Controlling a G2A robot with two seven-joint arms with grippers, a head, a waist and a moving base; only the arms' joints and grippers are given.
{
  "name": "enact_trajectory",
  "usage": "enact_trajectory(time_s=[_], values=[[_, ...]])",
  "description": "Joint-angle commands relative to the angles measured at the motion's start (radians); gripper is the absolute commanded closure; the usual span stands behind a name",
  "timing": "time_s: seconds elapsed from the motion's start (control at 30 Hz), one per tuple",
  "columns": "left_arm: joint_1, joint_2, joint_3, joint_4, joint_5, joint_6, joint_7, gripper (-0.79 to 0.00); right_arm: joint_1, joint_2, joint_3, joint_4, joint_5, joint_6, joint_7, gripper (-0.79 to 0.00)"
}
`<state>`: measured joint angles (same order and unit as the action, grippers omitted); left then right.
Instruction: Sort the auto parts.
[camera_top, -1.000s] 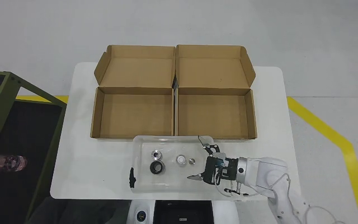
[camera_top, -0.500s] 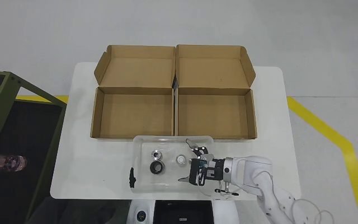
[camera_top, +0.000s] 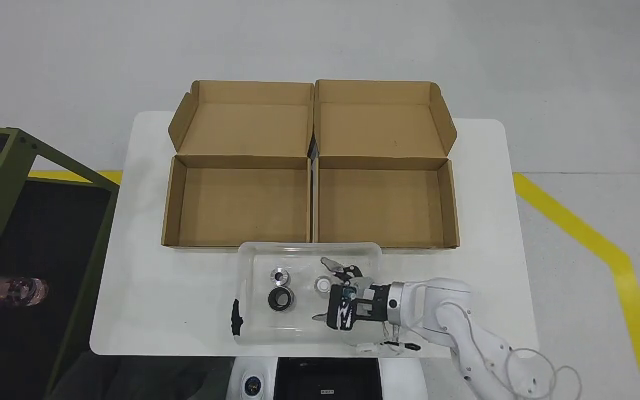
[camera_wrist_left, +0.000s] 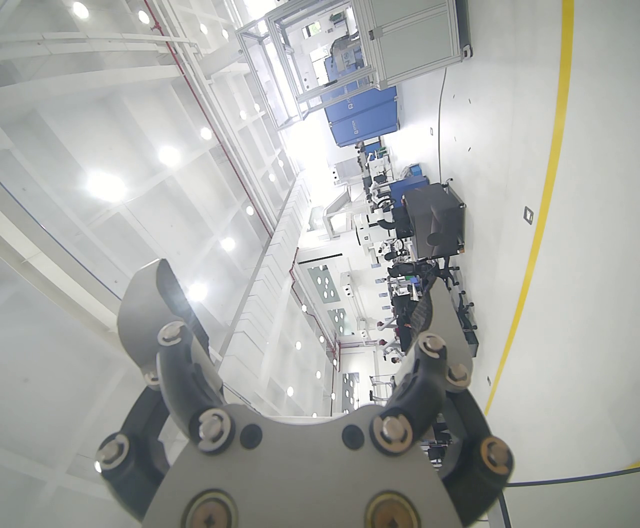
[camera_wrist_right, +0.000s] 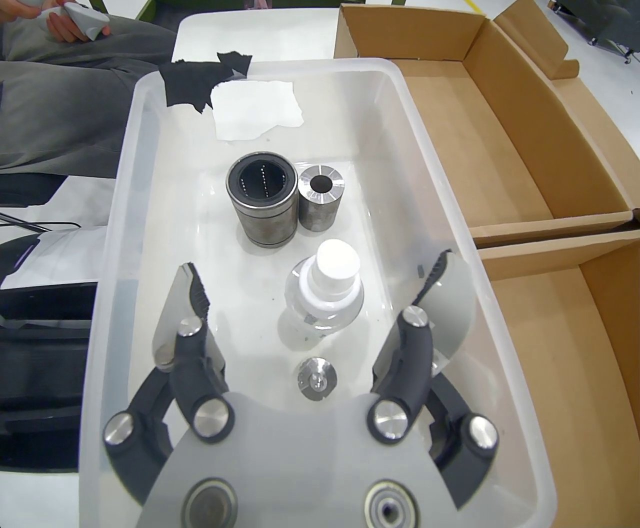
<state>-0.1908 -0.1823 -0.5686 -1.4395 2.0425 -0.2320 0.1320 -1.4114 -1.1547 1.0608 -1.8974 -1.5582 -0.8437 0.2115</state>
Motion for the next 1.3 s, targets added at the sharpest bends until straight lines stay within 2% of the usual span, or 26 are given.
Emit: enact_trajectory(time_s=[0.0,0.03,0.2,0.23,0.3,0.33,0.63,0.93,1.27], values=[[0.0,0.0,0.0,0.0,0.0,0.0,0.0,-0.785,0.008,0.0,-0.006,0.007,0.0,0.006,0.002,-0.449],[0.0,0.0,0.0,0.0,0.0,0.0,0.0,-0.785,0.011,0.0,-0.009,0.011,0.001,0.009,0.004,-0.391],[0.0,0.0,0.0,0.0,0.0,0.0,0.0,-0.785,0.025,0.0,-0.022,0.021,-0.003,0.027,0.014,-0.249],[0.0,0.0,0.0,0.0,0.0,0.0,0.0,-0.785,0.027,0.0,-0.024,0.022,-0.004,0.029,0.014,-0.191],[0.0,0.0,0.0,0.0,0.0,0.0,0.0,-0.785,0.031,0.0,-0.027,0.026,-0.004,0.032,0.014,-0.025],[0.0,0.0,0.0,0.0,0.0,0.0,0.0,-0.785,0.033,0.0,-0.028,0.027,-0.004,0.034,0.013,0.0],[0.0,0.0,0.0,0.0,0.0,0.0,0.0,-0.785,0.003,0.013,-0.002,-0.039,0.019,0.014,-0.048,0.0],[0.0,0.0,0.0,0.0,0.0,0.0,0.0,-0.785,-0.043,0.031,0.06,-0.11,0.114,-0.044,-0.156,0.0],[0.0,0.0,0.0,0.0,0.0,0.0,0.0,-0.785,-0.083,0.049,0.198,-0.163,0.274,-0.051,-0.288,0.0]])
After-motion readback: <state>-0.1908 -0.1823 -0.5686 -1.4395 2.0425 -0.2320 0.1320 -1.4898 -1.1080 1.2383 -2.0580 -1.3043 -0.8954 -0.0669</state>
